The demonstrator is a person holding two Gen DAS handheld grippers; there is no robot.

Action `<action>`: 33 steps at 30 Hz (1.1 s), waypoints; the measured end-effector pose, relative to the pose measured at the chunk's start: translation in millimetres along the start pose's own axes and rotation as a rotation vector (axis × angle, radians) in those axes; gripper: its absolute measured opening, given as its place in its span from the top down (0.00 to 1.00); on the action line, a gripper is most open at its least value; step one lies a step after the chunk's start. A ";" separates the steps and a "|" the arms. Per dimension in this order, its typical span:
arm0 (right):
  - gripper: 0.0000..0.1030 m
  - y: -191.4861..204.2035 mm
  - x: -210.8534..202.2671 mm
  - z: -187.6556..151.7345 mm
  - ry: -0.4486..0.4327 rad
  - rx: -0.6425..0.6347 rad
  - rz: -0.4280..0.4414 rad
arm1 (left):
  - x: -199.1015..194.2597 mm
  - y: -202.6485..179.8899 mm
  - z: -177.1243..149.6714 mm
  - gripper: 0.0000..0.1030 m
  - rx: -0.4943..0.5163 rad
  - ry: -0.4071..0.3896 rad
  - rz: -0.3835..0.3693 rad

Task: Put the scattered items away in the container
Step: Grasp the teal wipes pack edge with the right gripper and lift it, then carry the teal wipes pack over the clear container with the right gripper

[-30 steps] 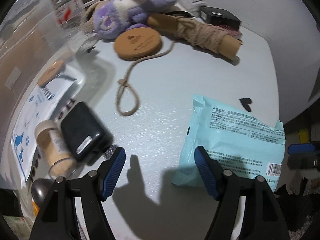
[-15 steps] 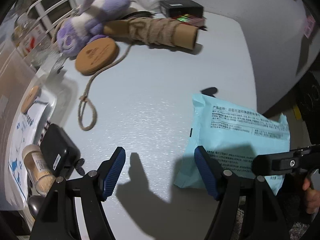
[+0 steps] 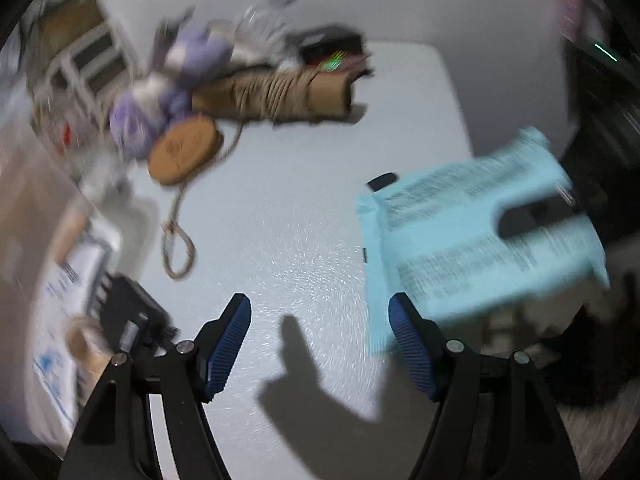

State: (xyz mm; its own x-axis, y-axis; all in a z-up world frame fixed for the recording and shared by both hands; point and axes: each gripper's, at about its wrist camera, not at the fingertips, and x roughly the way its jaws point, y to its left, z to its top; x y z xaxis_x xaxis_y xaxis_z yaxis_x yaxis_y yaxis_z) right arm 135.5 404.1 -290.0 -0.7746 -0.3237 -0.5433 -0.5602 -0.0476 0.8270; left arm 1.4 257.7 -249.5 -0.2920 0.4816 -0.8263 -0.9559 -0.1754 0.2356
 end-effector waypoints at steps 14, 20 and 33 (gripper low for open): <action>0.71 31.0 23.9 16.8 0.136 0.103 0.027 | -8.3 -65.6 -19.6 0.34 0.502 -0.181 0.204; 0.71 69.2 19.7 24.5 0.139 0.016 0.004 | -20.6 -41.9 -2.3 0.71 0.573 -0.227 0.374; 0.71 277.5 21.5 25.8 0.217 -0.392 0.248 | -106.5 83.9 53.9 0.72 0.640 -0.304 0.918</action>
State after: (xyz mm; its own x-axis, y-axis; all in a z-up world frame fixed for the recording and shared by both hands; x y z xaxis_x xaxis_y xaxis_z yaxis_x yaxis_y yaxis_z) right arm -44.1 408.2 -75.9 -0.7680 -0.5572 -0.3157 -0.1830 -0.2815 0.9420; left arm -49.4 238.0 -114.2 -0.7967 0.5998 -0.0740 -0.1963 -0.1411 0.9703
